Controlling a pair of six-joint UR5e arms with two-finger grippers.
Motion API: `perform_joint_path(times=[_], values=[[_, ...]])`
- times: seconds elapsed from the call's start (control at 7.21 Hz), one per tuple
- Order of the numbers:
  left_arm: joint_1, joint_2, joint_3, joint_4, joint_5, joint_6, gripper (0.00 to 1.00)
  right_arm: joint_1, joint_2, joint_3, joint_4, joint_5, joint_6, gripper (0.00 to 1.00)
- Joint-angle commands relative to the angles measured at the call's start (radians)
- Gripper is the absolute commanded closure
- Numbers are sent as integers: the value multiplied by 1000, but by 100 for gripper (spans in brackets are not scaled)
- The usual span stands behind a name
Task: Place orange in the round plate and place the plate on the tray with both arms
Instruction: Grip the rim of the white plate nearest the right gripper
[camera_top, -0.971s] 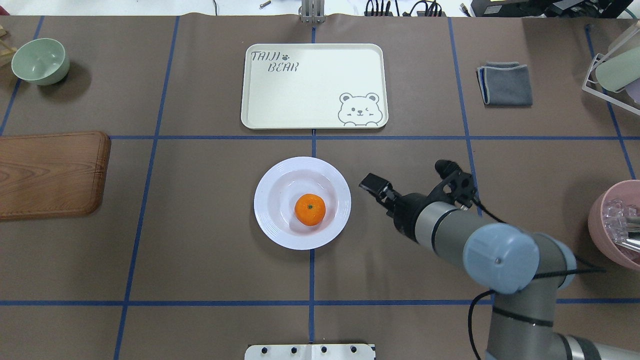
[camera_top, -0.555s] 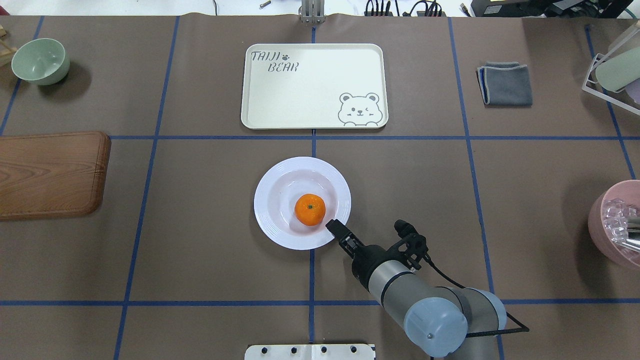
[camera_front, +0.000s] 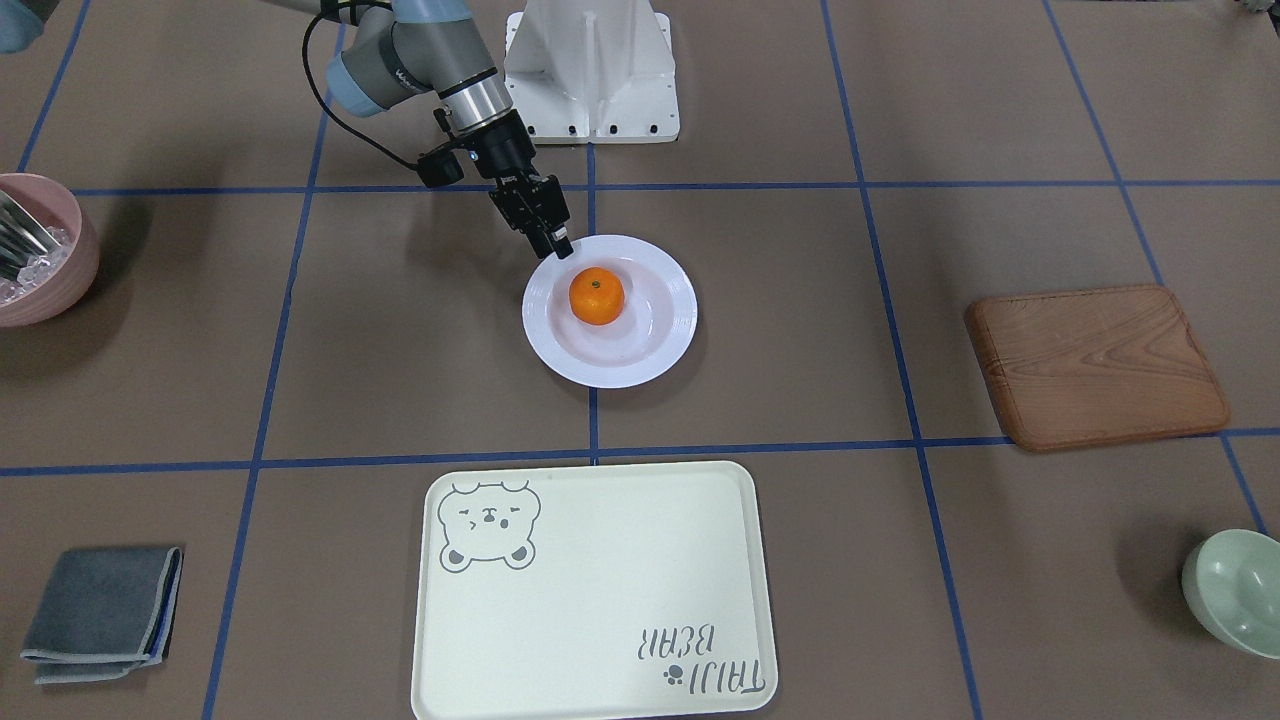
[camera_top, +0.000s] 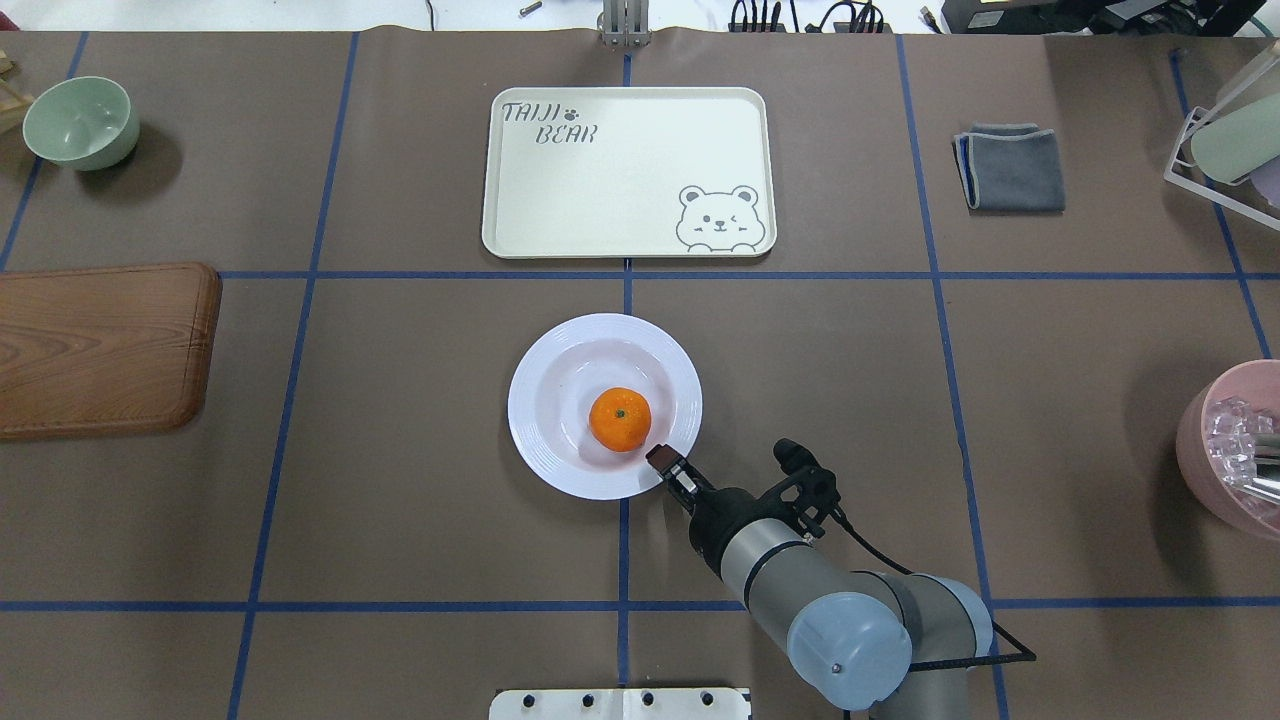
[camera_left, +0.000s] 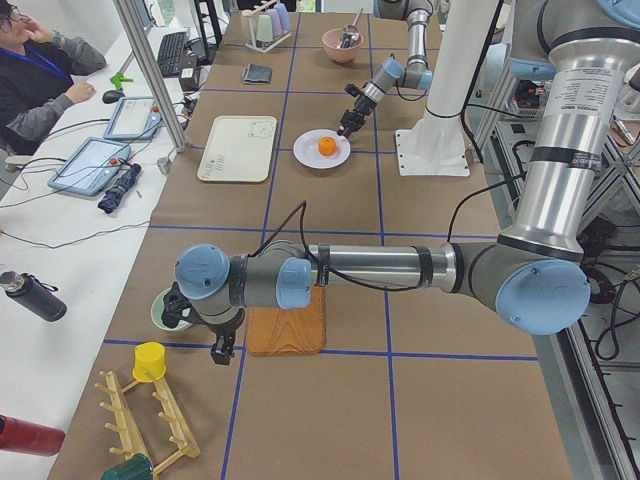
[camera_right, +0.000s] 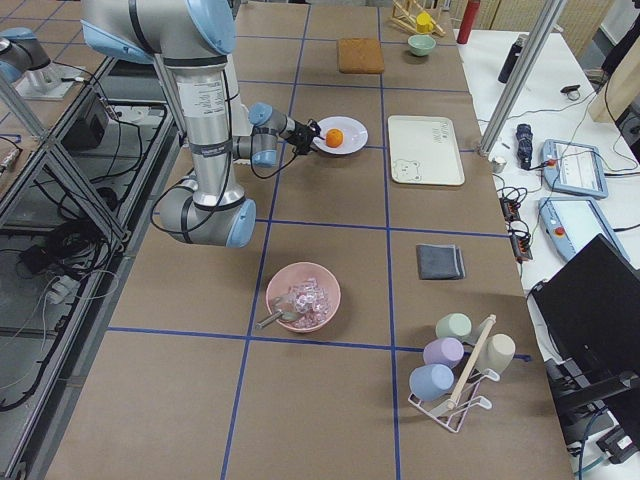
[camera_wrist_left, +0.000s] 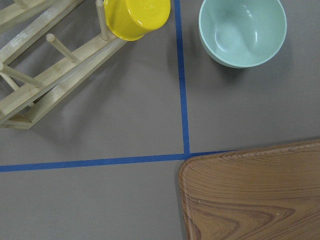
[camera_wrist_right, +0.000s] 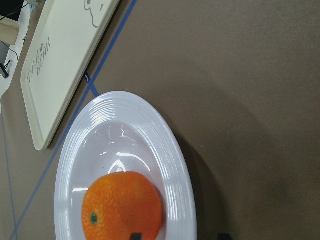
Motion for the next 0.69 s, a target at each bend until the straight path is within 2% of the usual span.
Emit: perform_joint_path(times=[0.0,0.55], values=[[0,-1,1,0,0,0,2,4,9,-15,0,0,-2,66],[0,1,2,0,0,0,2,8,18,-30,0,0,-2,69]])
